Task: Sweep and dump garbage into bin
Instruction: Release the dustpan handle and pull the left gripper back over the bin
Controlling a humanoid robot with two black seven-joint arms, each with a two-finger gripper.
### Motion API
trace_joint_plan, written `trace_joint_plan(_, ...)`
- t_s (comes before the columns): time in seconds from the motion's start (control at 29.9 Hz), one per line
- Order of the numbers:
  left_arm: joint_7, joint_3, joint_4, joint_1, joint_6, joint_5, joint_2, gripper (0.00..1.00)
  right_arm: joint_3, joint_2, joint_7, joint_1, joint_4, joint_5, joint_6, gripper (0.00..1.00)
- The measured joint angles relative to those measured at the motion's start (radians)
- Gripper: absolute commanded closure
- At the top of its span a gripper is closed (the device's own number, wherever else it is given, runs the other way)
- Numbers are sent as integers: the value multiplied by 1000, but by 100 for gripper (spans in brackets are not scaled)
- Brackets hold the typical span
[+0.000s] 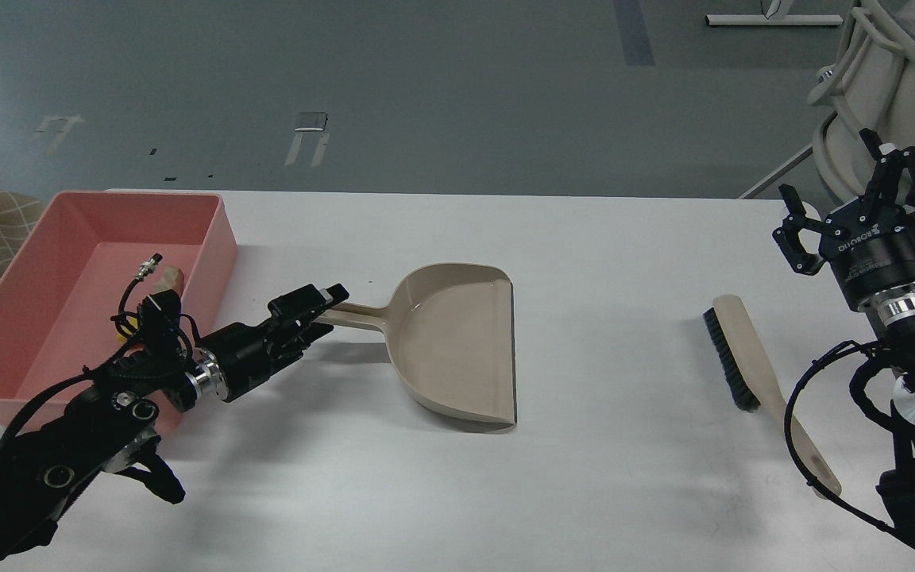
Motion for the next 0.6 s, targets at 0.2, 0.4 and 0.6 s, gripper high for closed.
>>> trace_joint_plan(0.2,-5,-2,-16,2,-13,-10,38,4,2,0,2,-9,1,0,0,0)
trace_joint_plan(0.4,-6,-15,-81,26,-38,-40,107,3,3,0,3,-20,7,0,0,0)
trace_joint_plan(0.6,-4,-16,-91,37,-51,-125,153,3,4,-1,4,-23,8,0,0,0)
